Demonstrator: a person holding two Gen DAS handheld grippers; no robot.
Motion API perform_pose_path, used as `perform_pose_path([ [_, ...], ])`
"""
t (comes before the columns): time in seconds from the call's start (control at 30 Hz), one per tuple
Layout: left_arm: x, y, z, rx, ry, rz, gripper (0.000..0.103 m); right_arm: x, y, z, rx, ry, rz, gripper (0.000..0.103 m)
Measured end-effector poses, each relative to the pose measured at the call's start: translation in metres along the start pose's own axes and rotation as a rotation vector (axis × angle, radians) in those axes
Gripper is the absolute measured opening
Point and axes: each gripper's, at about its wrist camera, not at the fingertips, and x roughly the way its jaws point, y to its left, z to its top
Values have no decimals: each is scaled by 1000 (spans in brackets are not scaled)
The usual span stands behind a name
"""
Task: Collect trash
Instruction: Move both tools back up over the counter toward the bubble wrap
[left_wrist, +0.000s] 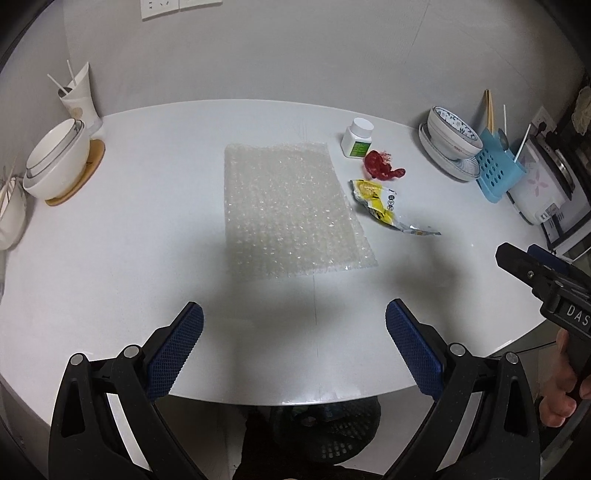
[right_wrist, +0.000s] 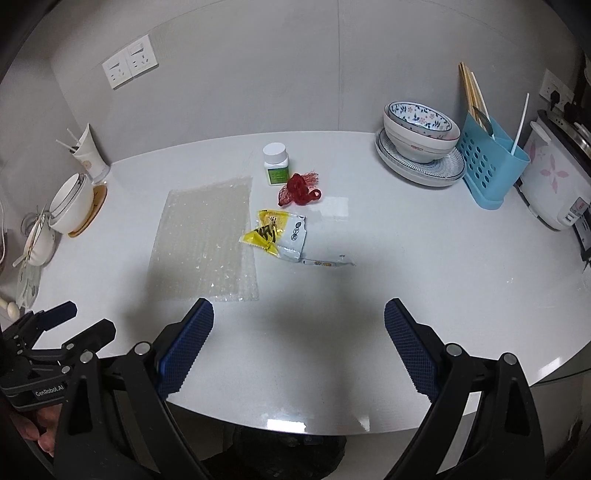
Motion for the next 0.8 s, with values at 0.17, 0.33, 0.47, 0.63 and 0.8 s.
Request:
perform_pose_path([
  [0.17, 19, 12, 22, 2, 18, 5, 97, 19, 3, 19, 36, 24, -6, 90],
  [0.33, 44, 20, 43, 15, 51, 14, 97, 43, 7, 36, 58, 56, -21, 90],
  [0.47, 64, 27, 56, 11, 76, 14, 97, 63, 10, 46, 79, 86, -25, 90],
  [0.63, 85, 35, 68, 5, 106, 14, 97, 91, 17, 55, 81, 128, -50, 90],
  [0.8, 116, 44, 77, 14, 145, 36, 97, 119, 21, 61, 94, 173, -67, 90],
])
